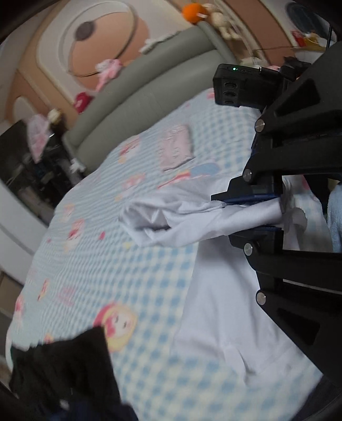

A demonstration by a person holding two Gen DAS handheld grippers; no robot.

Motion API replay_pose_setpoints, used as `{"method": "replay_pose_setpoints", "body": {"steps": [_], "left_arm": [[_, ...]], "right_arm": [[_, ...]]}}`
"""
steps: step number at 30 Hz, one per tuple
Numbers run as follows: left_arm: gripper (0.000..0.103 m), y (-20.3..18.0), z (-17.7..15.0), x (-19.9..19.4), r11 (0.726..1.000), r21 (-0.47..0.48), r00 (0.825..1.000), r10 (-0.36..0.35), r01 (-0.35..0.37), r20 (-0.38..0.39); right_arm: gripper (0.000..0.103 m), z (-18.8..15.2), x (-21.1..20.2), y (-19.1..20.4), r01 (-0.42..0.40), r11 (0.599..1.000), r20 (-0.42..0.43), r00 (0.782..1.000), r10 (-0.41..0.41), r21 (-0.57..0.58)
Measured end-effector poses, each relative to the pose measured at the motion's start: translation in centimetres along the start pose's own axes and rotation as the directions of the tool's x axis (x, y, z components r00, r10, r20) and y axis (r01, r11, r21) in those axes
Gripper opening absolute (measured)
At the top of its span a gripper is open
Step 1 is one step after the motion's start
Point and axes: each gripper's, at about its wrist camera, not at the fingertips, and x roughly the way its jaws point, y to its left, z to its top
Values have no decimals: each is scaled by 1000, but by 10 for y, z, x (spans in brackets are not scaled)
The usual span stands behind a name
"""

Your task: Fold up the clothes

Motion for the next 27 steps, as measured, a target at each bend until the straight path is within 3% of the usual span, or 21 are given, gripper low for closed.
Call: {"method": "replay_pose_setpoints", "body": {"steps": [2,4,7,13,16,21,24,26,27], "left_arm": [[14,23,-2,-7,999,-47,1000,24,-25,-13],[14,45,-7,-9,991,-95,995,95,-98,-28],[14,63,-13,-13,986,-109,992,125,-128,-37],[13,62,2,-34,989,-70,991,132,-130,15],[12,72,10,-45,988,-100,992,121,-116,41],[13,89,9,-34,985,-111,990,130,-135,-47],[23,115,-4,-6,957,-146,954,220,-251,-203],[27,106,-2,-17,961,-96,956,241,-259,-166],[44,99,1,-28,964,-62,962,251,-259,-112]], "right_arm": [[55,5,3,7,9,1000,-5,1000,-10,-25],[55,8,13,13,17,999,-28,999,-18,-34],[55,6,27,19,20,999,-69,997,-22,-30],[59,3,34,27,4,1000,-66,998,-4,9],[62,6,32,30,14,1000,-43,999,-13,20],[63,6,41,35,54,999,-53,997,-54,6],[70,5,56,33,110,994,-93,989,-111,-15],[69,1,64,30,131,991,-126,983,-132,-13],[66,1,59,33,127,992,-105,986,-128,-15]]}}
